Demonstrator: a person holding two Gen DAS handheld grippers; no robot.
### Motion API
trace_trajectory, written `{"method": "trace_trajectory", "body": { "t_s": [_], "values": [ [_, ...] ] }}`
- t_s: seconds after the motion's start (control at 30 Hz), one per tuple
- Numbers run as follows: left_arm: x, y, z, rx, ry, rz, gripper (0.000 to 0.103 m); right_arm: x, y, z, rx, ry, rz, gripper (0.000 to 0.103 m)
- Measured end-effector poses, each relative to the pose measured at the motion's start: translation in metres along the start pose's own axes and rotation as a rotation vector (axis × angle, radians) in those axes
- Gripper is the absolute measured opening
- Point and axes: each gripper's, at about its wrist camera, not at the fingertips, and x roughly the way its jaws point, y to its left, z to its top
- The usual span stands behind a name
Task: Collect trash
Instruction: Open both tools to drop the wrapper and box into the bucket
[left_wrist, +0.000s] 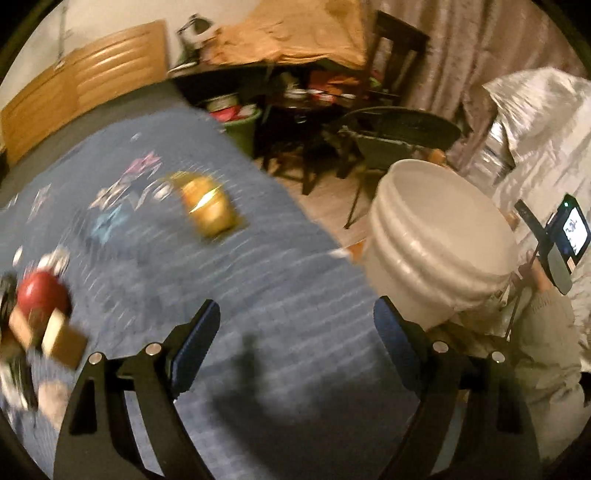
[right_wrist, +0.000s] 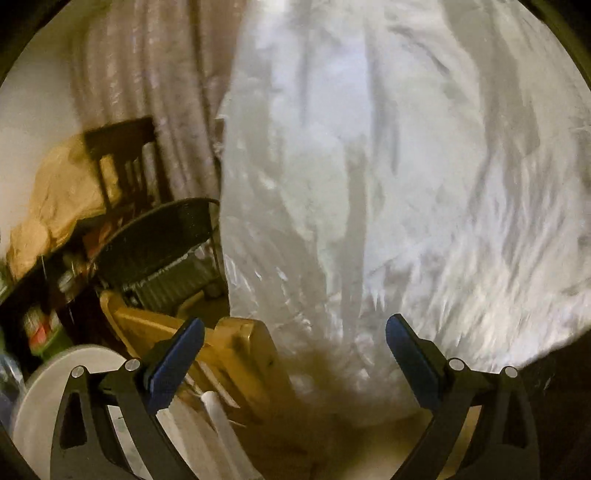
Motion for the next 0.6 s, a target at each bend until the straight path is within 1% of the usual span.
{"method": "trace_trajectory", "body": {
  "t_s": [0.07,0.1,0.17,0.3,0.33,0.4,0.47,0.6],
  "values": [
    [-0.006,0.016,-0.01,-0.034,0.002,0.015,0.082,-0.002,0.01,-0.005,-0.032,-0.054,-0.043,0.098],
    [-0.008,0.022,-0.013,-0.045,0.002,0.023,0.082,-0.001,0.019,-0.009,-0.066,-0.054,-0.061,0.098],
    [-0.01,0.031,-0.018,-0.069,0.003,0.034,0.082,0.005,0.029,-0.015,-0.093,-0.016,-0.07,0.098],
    [-0.007,0.042,-0.027,-0.099,0.017,0.037,0.082,0.014,0.031,-0.016,-0.064,0.024,-0.091,0.098],
    [-0.006,0.042,-0.029,-0.099,0.023,0.037,0.082,0.019,0.036,-0.019,-0.066,0.046,-0.111,0.098],
    [-0.006,0.044,-0.034,-0.093,0.029,0.038,0.082,0.03,0.034,-0.022,-0.072,0.09,-0.12,0.098],
    [-0.004,0.044,-0.036,-0.094,0.035,0.032,0.082,0.039,0.04,-0.023,-0.075,0.14,-0.118,0.098],
    [-0.001,0.04,-0.041,-0.091,0.043,0.022,0.082,0.038,0.055,-0.021,-0.155,0.122,-0.135,0.098]
  ]
}}
